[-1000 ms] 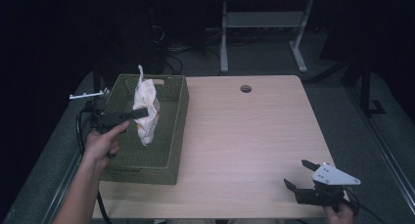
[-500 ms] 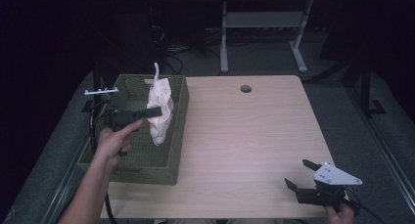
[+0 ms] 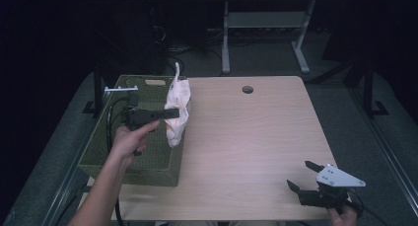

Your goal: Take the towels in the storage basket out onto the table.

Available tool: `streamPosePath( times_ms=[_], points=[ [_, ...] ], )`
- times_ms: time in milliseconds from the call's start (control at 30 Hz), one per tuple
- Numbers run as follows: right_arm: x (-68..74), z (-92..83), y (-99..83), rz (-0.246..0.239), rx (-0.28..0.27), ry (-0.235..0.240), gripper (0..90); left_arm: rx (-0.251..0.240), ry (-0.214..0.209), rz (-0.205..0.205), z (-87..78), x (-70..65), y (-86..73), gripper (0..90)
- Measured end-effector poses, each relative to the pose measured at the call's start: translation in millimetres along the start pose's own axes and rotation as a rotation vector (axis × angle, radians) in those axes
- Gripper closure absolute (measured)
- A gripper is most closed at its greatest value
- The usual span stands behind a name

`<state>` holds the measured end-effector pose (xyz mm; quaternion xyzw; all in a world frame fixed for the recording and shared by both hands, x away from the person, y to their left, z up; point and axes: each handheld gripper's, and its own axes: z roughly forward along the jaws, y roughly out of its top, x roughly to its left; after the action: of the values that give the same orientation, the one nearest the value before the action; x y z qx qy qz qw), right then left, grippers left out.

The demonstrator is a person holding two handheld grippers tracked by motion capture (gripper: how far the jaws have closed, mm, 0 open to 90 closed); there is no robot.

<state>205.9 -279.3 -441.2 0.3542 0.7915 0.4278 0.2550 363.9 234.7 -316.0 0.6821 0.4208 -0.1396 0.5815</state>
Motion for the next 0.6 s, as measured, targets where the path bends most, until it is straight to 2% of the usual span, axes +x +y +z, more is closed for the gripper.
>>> streamPosePath(
  times_ms=[200,333,600],
  points=[
    [0.3,0.6,0.1,0.004,0.0,0.002,13.7,0.017,-0.014,0.02,14.4,-6.2,0.9,71.5],
    [0.2,0.6,0.0,0.006,-0.001,0.003,13.7,0.048,-0.02,0.035,25.8,-9.5,0.2,71.4],
    [-0.3,0.5,-0.2,0.006,-0.001,0.005,13.7,0.08,-0.038,0.046,49.2,-15.2,0.1,71.4]
  ],
)
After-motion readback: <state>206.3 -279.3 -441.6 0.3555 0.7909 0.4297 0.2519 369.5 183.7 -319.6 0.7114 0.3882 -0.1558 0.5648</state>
